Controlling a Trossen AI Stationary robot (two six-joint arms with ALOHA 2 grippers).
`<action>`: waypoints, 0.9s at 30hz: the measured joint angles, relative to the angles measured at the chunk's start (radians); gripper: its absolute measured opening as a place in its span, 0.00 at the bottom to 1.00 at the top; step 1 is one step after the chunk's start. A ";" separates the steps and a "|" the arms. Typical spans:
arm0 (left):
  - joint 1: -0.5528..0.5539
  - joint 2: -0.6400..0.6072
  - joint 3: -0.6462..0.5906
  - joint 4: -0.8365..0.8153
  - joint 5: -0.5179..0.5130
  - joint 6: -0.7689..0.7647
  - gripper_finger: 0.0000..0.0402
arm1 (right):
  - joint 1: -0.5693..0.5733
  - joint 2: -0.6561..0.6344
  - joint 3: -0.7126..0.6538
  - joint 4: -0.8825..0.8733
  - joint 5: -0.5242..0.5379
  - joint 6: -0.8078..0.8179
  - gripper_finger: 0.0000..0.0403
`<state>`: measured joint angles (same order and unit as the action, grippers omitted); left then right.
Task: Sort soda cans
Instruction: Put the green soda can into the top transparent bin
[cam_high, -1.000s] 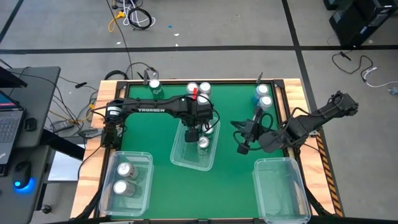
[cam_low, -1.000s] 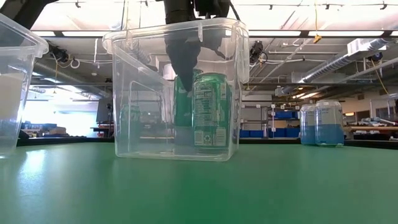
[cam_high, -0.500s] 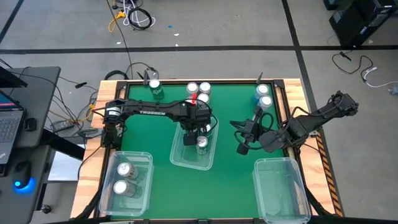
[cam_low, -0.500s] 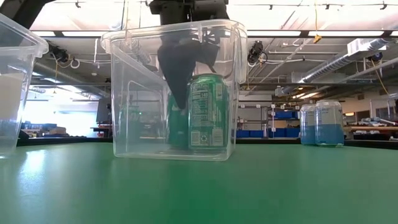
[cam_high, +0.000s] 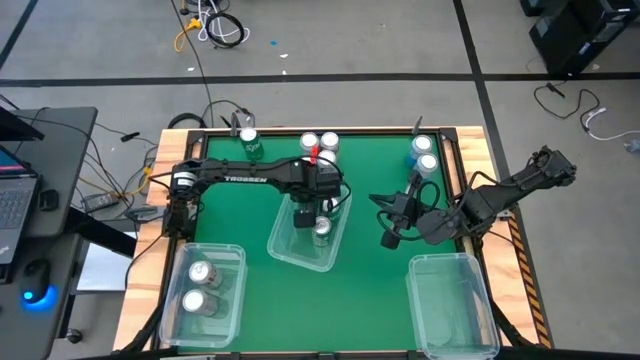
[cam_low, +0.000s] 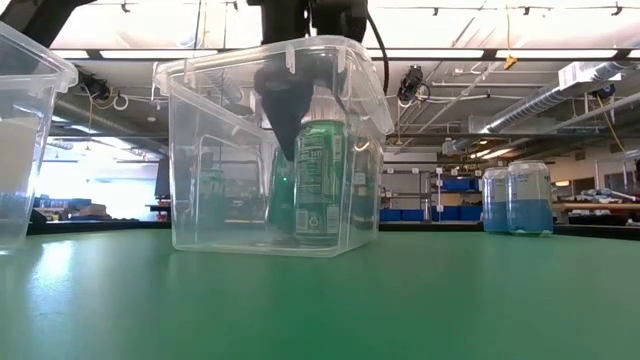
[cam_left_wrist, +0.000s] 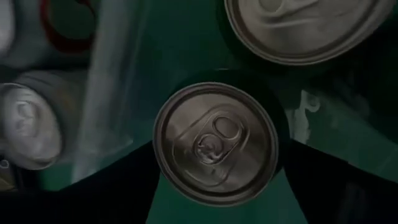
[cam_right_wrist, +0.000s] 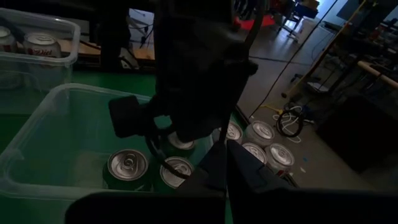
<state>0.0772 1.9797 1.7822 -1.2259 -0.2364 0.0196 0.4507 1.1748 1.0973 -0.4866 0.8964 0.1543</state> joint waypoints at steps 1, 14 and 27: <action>0.000 0.000 0.018 -0.015 -0.001 0.002 0.78 | 0.000 0.000 0.000 0.000 0.000 0.000 0.00; 0.000 -0.001 -0.001 0.004 0.002 -0.002 0.79 | 0.000 0.000 0.000 0.000 -0.011 0.000 0.00; -0.014 0.000 -0.020 -0.002 -0.087 0.001 0.84 | 0.000 0.000 0.000 0.000 -0.012 -0.004 0.00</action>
<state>0.0631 1.9800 1.7624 -1.2281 -0.3230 0.0211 0.4505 1.1748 1.0973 -0.4870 0.8848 0.1501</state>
